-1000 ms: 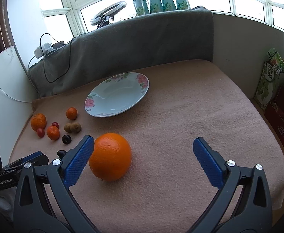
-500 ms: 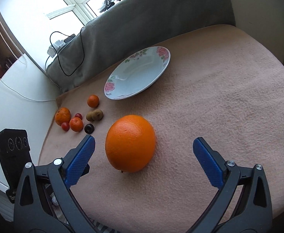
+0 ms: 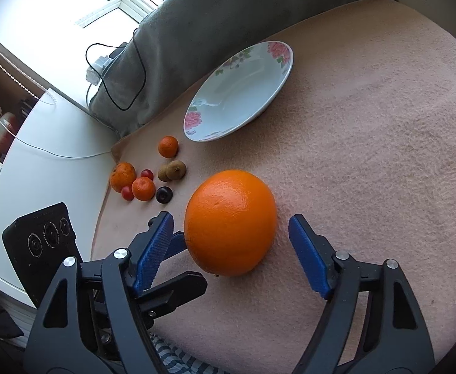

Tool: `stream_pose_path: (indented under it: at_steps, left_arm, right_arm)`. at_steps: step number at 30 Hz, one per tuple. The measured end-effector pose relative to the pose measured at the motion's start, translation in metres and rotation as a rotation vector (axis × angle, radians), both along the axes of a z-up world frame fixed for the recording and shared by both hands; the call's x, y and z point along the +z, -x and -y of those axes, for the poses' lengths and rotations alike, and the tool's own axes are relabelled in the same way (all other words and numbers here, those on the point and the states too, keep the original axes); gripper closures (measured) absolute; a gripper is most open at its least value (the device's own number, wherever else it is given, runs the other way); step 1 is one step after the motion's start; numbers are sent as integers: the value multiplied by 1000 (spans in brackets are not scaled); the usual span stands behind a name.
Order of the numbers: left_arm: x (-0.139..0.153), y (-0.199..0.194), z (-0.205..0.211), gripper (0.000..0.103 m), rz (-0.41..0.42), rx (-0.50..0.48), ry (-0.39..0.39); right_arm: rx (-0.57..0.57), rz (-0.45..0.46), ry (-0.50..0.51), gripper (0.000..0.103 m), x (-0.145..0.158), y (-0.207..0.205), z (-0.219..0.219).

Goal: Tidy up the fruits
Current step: 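Move the right gripper to the large orange and close on it, then carry the large orange with the right gripper and release it onto the plate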

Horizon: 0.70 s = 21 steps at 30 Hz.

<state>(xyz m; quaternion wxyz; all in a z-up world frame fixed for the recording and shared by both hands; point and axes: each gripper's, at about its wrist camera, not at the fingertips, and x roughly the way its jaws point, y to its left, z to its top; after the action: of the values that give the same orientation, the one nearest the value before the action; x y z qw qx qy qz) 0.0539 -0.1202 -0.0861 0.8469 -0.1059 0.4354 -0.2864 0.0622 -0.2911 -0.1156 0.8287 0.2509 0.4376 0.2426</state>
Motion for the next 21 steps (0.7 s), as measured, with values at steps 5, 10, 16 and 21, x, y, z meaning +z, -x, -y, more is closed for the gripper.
stream_pose_path:
  at_steps: [5, 10, 16, 21]
  left_arm:
    - [2, -2, 7, 34, 20, -17, 29]
    - [-6, -8, 8, 34, -30, -22, 75]
    - [-8, -9, 15, 36, -19, -31, 34]
    - [-12, -12, 14, 44, -23, -21, 20]
  right_arm:
    - [18, -36, -50, 35, -8, -5, 2]
    - [23, -34, -48, 35, -8, -6, 2]
    - [29, -35, -44, 35, -7, -6, 1]
    - [33, -27, -15, 35, -5, -7, -2]
